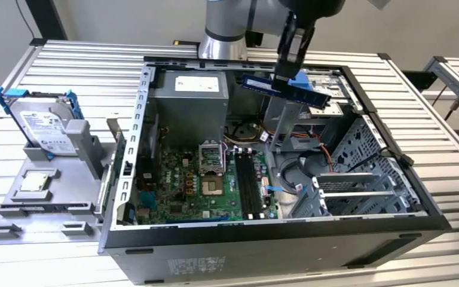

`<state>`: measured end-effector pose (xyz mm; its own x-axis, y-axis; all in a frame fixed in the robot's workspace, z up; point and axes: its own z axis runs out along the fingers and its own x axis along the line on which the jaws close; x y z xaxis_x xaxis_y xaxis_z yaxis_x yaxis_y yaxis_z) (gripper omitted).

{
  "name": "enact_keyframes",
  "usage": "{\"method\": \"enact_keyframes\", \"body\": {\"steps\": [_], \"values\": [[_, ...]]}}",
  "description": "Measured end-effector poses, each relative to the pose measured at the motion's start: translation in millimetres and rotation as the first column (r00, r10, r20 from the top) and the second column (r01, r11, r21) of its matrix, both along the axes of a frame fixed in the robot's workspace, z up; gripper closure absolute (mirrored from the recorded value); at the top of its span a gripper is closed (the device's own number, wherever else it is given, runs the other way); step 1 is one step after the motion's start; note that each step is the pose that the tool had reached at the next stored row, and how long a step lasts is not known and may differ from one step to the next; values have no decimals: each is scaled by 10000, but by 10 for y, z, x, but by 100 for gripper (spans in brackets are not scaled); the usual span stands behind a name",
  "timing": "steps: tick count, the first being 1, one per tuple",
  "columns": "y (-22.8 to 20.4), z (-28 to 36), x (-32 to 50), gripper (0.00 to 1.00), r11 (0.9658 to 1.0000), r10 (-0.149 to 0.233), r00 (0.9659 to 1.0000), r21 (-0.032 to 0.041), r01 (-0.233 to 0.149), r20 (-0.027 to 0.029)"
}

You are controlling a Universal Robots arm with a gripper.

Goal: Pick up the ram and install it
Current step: 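Insert the ram into the slot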

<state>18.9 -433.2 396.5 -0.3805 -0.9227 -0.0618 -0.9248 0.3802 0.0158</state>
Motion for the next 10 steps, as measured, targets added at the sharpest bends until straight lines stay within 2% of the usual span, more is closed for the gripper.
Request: {"method": "enact_keyframes", "body": {"steps": [5,10], "values": [[0,0,0,100,9977,-672,9977,-4,672,0],[0,0,0,100,9913,-1315,9913,-6,1315,0]]}}
